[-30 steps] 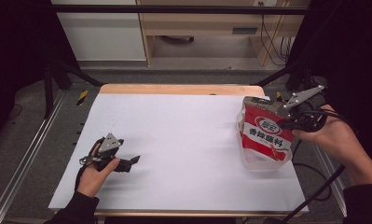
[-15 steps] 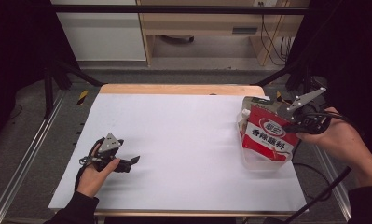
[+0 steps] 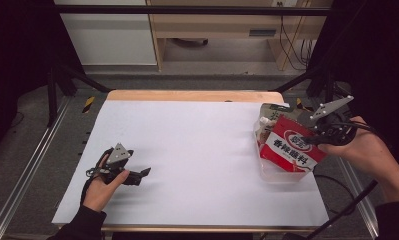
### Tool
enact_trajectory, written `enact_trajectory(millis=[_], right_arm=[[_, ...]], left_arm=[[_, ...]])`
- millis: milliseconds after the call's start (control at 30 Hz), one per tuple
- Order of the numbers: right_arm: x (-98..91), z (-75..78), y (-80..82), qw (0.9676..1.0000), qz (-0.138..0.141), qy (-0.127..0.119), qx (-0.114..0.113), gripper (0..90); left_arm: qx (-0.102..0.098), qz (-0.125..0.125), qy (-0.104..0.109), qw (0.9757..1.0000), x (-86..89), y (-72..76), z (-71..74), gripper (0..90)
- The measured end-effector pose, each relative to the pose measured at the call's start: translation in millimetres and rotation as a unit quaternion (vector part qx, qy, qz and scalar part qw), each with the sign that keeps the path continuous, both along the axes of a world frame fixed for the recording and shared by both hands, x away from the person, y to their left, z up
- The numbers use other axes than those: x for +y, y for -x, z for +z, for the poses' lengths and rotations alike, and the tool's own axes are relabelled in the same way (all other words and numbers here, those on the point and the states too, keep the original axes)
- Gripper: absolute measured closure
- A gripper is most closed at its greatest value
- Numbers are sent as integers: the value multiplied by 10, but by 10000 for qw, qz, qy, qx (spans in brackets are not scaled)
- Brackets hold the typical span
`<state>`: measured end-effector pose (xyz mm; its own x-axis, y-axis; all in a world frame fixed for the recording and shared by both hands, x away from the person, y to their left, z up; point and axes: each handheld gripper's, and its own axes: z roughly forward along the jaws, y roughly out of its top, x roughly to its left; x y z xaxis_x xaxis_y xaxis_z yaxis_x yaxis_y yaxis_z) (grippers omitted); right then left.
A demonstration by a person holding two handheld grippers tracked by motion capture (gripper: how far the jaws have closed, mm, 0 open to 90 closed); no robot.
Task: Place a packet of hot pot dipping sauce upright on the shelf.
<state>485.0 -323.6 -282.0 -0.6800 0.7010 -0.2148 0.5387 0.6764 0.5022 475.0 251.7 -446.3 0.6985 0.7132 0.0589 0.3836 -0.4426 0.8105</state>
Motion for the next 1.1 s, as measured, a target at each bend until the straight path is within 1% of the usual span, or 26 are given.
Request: enact_trajectory(millis=[67, 133, 167, 300, 367, 500, 533, 733, 900, 933, 1000, 1033, 1067, 1100], right_arm=[[35, 21, -17, 9999, -47, -49, -119, 607], [69, 44, -24, 9997, -37, -73, -223, 546], [96, 55, -32, 9996, -46, -98, -275, 502], [167, 74, -68, 9992, -118, -106, -375, 410], [209, 88, -101, 9987, -219, -172, -431, 359], [288, 135, -155, 9973, -378, -319, -536, 296], [312, 148, -173, 9969, -422, -371, -552, 287], [478, 251, -219, 9945, -538, -482, -761, 276], [622, 336, -257, 9907, -679, -621, -1004, 248], [638, 345, -266, 9905, -691, -612, -1022, 244], [684, 362, -287, 9891, -740, -663, -1091, 237], [709, 373, -301, 9880, -796, -689, -1134, 235], [717, 377, -308, 9875, -809, -702, -1155, 232], [738, 394, -320, 9861, -862, -775, -1189, 230]], left_arm=[[11, -5, -6, 10000, 0, -1, -2, 75], [13, -11, -9, 10000, -2, 0, -2, 75], [12, -12, -8, 10000, -2, 0, -2, 75], [19, -18, -21, 10000, -5, 1, -3, 75], [18, -22, -19, 10000, -4, 1, -3, 75], [23, -21, -20, 10000, -4, 0, -4, 75], [23, -20, -21, 10000, -4, 0, -4, 75], [20, -20, -20, 10000, 2, -1, -3, 75], [22, -29, -22, 10000, -1, 0, -2, 75], [21, -29, -24, 10000, 0, 0, -2, 75], [23, -28, -25, 10000, 2, -2, -3, 75], [23, -28, -25, 10000, 3, -2, -3, 74], [24, -26, -24, 10000, 4, -3, -3, 75], [23, -30, -22, 10000, 4, -2, -2, 75]])
